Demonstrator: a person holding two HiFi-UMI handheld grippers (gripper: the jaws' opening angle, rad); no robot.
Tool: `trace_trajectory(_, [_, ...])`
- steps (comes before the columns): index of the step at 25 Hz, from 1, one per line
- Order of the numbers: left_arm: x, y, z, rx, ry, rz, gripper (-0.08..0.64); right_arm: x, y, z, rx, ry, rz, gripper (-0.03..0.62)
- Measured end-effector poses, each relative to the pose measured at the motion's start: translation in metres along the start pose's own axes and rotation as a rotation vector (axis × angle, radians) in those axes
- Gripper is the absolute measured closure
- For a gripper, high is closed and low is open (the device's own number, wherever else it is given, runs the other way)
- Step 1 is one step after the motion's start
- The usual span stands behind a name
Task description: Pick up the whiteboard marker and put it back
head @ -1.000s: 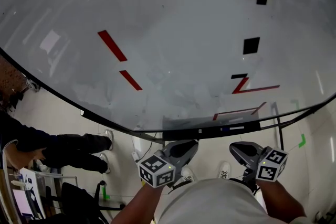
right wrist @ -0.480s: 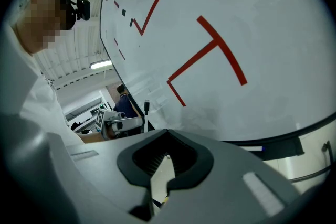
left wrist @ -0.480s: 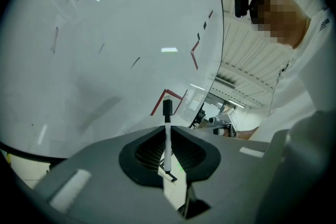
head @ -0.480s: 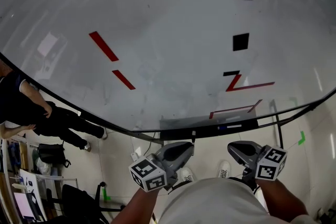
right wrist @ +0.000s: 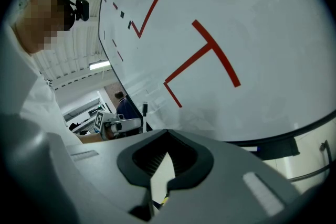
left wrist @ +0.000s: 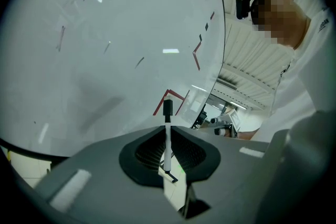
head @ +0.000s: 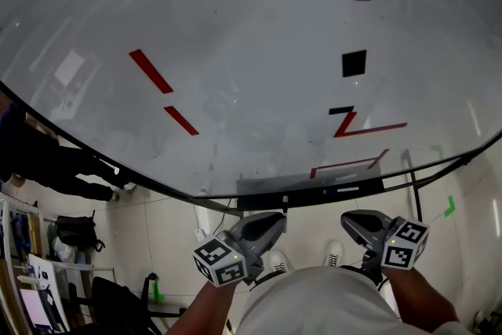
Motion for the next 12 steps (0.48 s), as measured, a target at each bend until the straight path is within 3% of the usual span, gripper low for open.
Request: trace_trajectory(12, [0.0011, 0.0055, 0.005, 0.0, 0.014, -0.012, 0.509, 0.0046, -0.0048, 0.0032, 0.024, 0.007, -0.013, 0.591])
Point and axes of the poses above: the fingertips, and each gripper's own axes: y forward along the fingers, x to its right, z out of its top, the point moved 1 cm from there along -y, backward along the fingers, and after that the axes turned 8 degrees about y, right-handed, at the moved point
